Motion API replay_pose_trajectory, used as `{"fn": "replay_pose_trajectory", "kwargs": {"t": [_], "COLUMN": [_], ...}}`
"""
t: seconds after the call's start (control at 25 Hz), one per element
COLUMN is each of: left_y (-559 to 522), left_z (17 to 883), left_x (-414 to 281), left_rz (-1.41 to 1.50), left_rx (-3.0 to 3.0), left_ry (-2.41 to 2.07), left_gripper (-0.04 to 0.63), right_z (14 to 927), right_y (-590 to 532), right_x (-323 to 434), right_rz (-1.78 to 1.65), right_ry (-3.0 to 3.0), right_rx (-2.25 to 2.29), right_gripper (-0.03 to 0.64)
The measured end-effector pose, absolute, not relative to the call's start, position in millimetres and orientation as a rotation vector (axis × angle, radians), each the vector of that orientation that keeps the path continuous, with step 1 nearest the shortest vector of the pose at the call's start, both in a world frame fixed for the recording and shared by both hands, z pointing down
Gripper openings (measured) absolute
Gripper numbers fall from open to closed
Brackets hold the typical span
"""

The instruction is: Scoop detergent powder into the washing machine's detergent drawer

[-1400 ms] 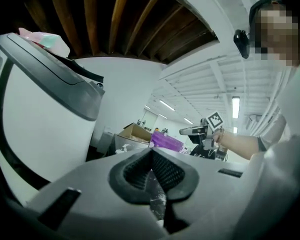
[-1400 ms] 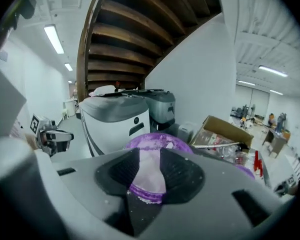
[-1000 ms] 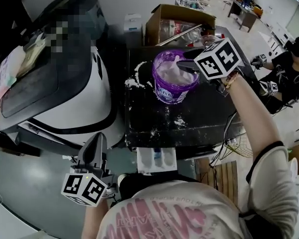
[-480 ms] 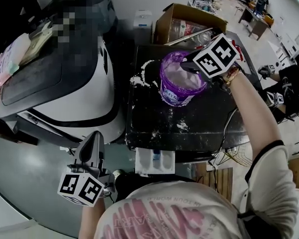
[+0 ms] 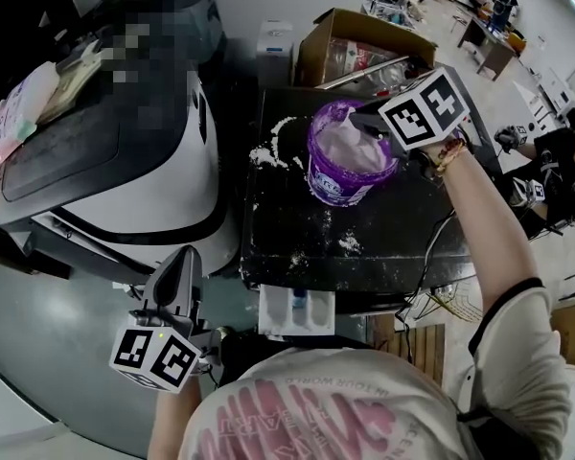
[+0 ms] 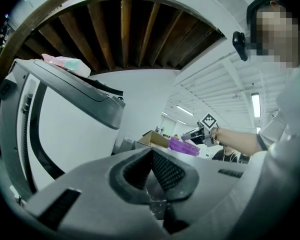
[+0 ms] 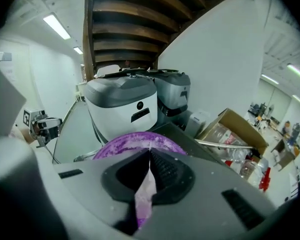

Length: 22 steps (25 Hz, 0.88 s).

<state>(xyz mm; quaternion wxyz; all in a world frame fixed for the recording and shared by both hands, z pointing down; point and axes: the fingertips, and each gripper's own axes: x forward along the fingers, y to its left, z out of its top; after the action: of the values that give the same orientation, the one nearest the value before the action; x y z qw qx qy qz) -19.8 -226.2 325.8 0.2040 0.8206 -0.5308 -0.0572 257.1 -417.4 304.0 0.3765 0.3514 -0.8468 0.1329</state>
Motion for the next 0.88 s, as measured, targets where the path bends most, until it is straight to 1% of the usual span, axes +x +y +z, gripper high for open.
{"fn": "replay_pose_trajectory", "kwargs": {"t": [0.32,0.88], "left_y": [-228.6,-224.3], "left_z": [328.4,326.1], "left_x": [-10.6,-4.8], "left_rz": [-0.160,-0.174], "left_rx": [2.300,2.307], "left_ry": [-1.453,-1.450], "left_gripper": [0.002,0.002], "right_z": [307.0,317.7], "right_y": [-429.0,-395.4], "right_x": [251.8,221.2], "right_rz": [0.280,0.402], "right_ry": [-2.135,-2.213], "right_rx": [0.976,0.787], "right_gripper": [0.003,0.002]}}
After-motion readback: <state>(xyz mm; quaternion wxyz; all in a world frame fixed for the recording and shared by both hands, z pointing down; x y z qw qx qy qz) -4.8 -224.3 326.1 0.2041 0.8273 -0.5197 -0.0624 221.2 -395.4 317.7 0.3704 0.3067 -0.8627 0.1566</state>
